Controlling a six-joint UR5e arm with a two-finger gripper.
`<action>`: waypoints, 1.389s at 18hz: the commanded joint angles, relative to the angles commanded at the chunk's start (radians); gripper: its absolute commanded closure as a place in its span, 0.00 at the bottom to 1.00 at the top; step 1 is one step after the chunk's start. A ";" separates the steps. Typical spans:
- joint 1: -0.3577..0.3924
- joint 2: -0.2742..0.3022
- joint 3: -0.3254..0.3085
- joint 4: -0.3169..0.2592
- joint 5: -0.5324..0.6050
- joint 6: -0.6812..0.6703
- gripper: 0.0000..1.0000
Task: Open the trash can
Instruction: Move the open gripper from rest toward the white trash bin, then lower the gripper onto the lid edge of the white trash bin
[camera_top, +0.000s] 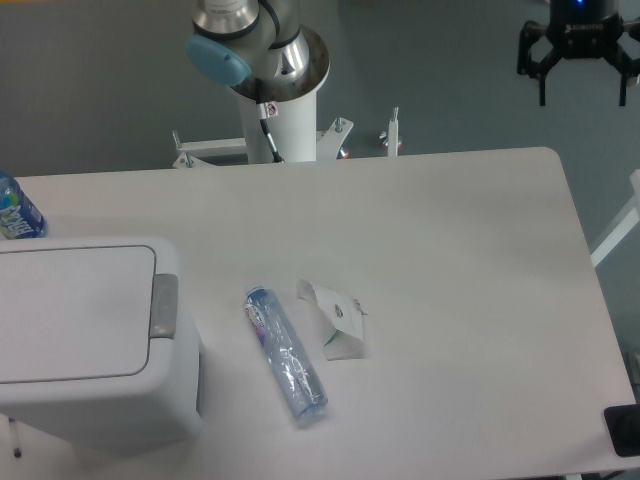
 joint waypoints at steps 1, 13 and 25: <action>-0.002 0.000 -0.003 0.000 0.000 0.000 0.00; -0.081 0.012 -0.005 0.002 0.003 -0.193 0.00; -0.356 -0.011 0.009 0.149 0.008 -0.713 0.00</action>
